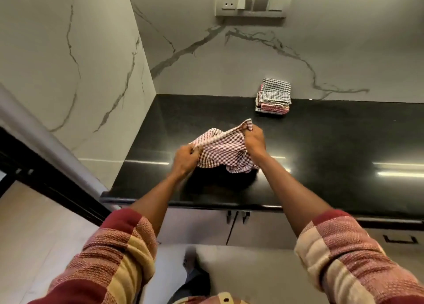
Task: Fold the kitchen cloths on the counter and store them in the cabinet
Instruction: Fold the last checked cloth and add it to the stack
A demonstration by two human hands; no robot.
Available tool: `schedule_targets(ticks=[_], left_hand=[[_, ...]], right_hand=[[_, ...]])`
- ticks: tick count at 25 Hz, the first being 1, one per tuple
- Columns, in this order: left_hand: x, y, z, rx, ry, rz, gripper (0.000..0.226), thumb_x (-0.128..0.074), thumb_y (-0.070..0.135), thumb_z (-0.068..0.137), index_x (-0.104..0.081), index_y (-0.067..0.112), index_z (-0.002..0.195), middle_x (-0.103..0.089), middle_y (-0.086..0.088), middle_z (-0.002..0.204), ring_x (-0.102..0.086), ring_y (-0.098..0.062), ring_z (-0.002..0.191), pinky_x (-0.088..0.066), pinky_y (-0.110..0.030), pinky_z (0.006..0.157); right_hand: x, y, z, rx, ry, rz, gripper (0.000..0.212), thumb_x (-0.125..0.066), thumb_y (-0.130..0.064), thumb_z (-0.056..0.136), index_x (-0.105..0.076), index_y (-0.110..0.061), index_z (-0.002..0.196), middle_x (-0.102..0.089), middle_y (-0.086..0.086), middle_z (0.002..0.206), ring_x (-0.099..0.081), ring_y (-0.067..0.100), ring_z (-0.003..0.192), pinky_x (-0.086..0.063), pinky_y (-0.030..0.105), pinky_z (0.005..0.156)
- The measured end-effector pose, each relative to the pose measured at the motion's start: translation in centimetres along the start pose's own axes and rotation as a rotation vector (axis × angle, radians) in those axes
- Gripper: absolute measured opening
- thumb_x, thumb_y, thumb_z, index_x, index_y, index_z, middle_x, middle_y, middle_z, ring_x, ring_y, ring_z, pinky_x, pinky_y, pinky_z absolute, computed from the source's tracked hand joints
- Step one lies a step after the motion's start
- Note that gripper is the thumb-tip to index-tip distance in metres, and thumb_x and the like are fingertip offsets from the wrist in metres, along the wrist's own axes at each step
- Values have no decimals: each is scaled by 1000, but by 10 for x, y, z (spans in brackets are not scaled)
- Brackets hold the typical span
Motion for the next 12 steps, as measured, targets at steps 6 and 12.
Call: schedule_targets(ticks=[6, 12], left_hand=[[35, 78, -5, 352, -762, -397, 20, -52, 13, 94, -65, 0, 103, -72, -12, 90, -69, -20, 76, -58, -29, 65], [83, 97, 16, 363, -899, 113, 16, -55, 4, 92, -68, 7, 101, -74, -10, 89, -69, -19, 68, -56, -25, 52]], right_hand=[[73, -35, -4, -62, 149, -486, 34, -45, -19, 95, -64, -3, 119, -60, 20, 129, -57, 38, 119, -47, 39, 95], [106, -66, -15, 177, 422, -478, 31, -32, -10, 99, -56, -5, 116, -64, 21, 117, -61, 39, 109, -49, 45, 89]])
Point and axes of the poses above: each hand's wrist, its own z-axis towards the middle knuckle, its own x-axis out of the back of the hand, y = z × x, the point moved 4 cm from there along z, towards the middle knuckle
